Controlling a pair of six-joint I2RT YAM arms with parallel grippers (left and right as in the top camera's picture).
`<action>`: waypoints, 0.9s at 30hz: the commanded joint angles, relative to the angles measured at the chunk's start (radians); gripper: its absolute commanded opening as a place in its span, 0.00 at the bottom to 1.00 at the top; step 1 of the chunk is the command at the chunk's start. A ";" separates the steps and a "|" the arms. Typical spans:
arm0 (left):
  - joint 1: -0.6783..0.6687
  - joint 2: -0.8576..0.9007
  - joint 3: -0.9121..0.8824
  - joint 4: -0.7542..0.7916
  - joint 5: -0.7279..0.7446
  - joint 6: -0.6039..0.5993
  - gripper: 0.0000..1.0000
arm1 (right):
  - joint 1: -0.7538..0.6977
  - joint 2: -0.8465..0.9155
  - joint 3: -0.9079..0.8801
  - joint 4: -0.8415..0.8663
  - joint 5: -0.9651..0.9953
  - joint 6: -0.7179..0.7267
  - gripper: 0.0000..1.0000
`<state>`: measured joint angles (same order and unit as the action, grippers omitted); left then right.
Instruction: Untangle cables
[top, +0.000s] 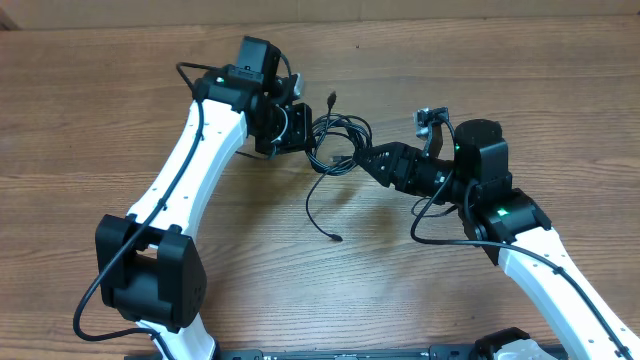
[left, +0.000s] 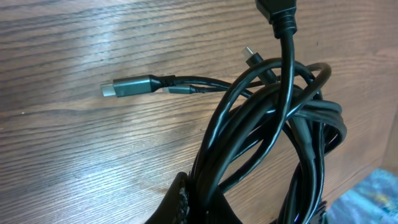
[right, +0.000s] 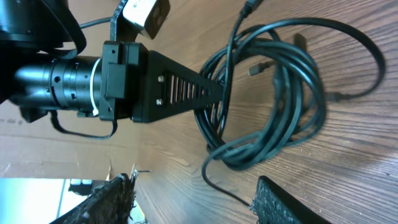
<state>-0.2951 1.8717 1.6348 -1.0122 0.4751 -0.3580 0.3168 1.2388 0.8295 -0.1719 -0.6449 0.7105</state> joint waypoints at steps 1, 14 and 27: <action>-0.009 -0.026 0.003 0.005 -0.013 0.087 0.04 | 0.025 -0.012 0.024 0.028 0.069 -0.027 0.59; -0.040 -0.026 0.003 0.016 -0.011 0.157 0.04 | 0.114 0.013 0.024 -0.022 0.349 -0.188 0.55; -0.064 -0.026 0.003 0.049 0.156 0.156 0.04 | 0.114 0.082 0.024 -0.100 0.454 -0.184 0.48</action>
<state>-0.3595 1.8717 1.6348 -0.9752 0.5186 -0.2279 0.4274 1.3087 0.8299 -0.2695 -0.2321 0.5335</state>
